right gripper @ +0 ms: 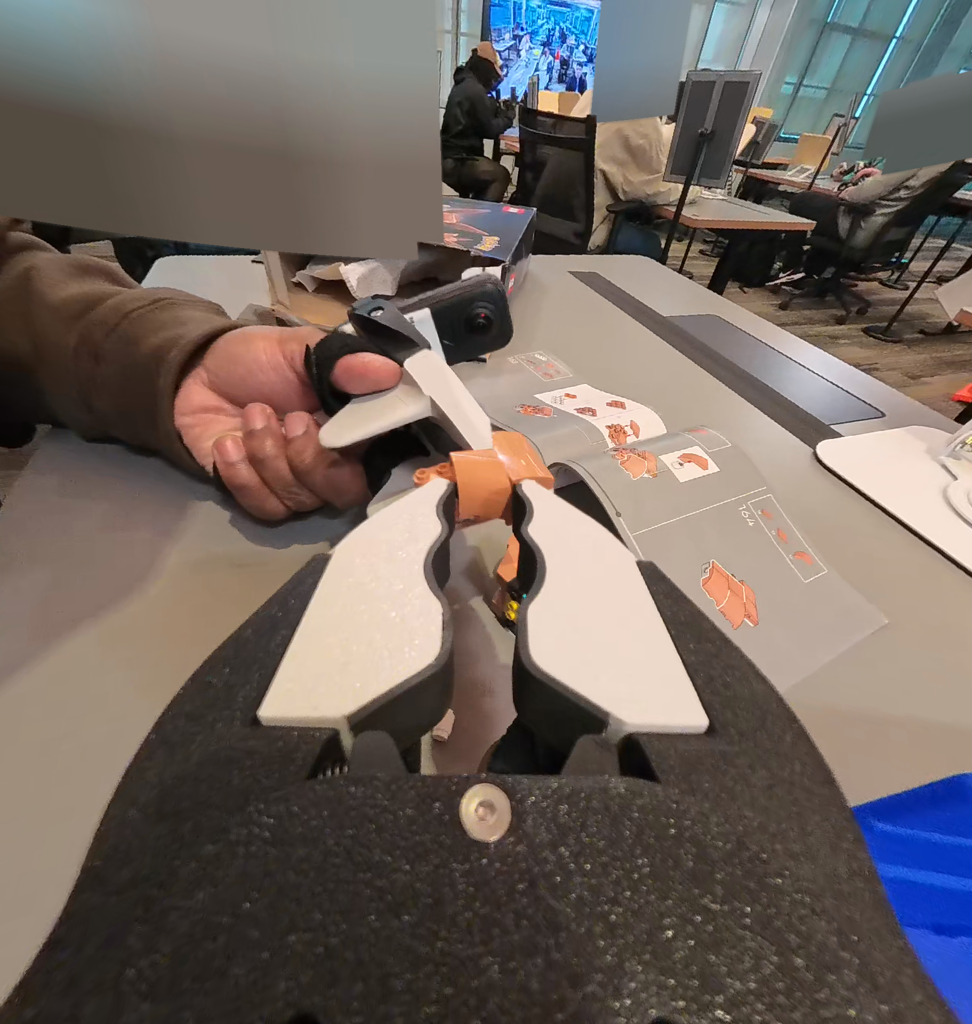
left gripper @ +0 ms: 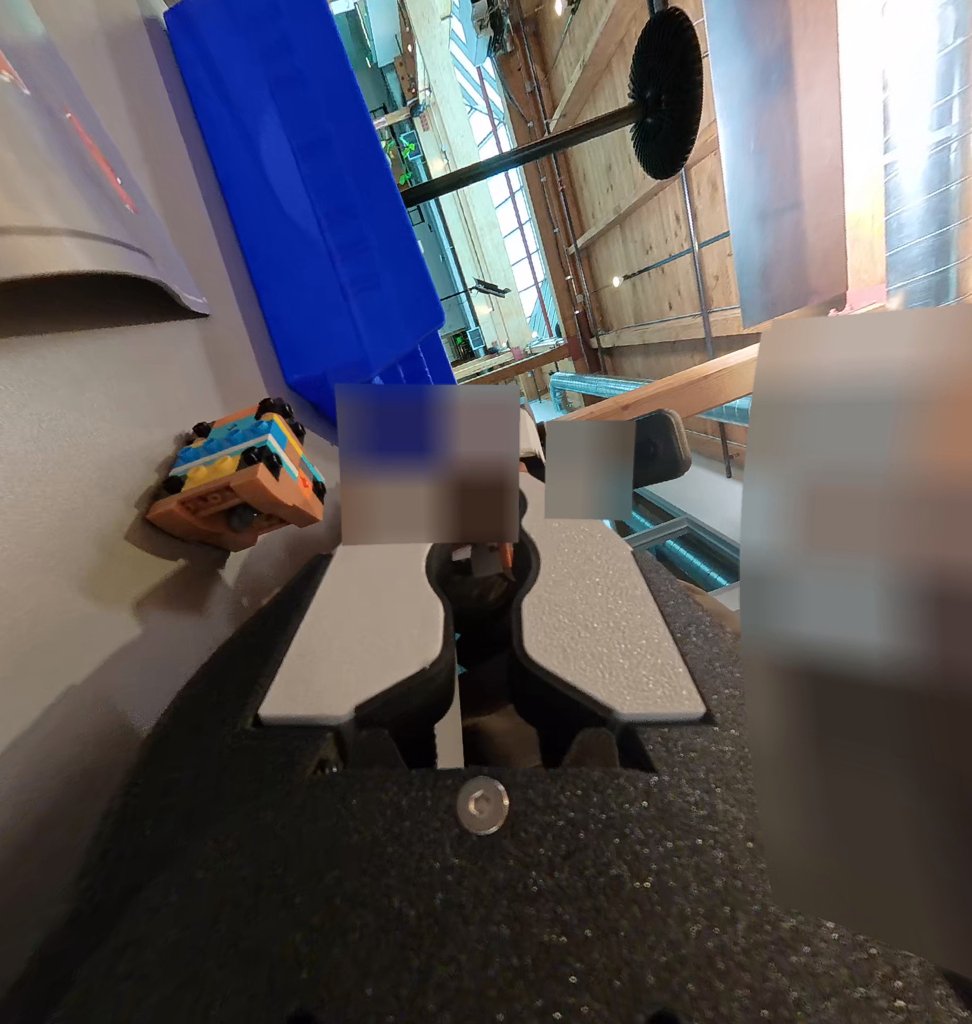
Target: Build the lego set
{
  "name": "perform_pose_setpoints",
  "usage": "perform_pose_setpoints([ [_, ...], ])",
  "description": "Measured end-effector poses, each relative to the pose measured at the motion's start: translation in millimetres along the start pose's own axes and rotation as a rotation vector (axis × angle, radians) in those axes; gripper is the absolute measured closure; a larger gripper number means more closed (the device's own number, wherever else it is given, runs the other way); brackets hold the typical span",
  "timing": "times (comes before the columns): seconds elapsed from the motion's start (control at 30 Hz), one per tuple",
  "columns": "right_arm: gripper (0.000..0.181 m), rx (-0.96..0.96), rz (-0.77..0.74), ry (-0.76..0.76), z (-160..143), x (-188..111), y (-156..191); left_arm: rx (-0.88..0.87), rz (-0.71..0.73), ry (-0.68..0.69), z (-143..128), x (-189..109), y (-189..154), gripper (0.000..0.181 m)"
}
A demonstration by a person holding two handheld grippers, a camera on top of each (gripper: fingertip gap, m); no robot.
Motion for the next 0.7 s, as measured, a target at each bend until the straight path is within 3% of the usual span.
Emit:
perform_pose_setpoints([
  [0.7,0.163,0.023,-0.024,0.059,-5.1,2.3,-4.3,-0.022,0.026,-0.012,0.2,-1.3,3.4,0.165],
])
Point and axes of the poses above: each gripper's, where its closed fingertips meet, x out along the fingers, z out of its top, y = z × x across the jaws, the point moved 5 cm from there along -x, back along the fingers, and after that the axes turned 15 degrees about x, right-handed, at the moved point
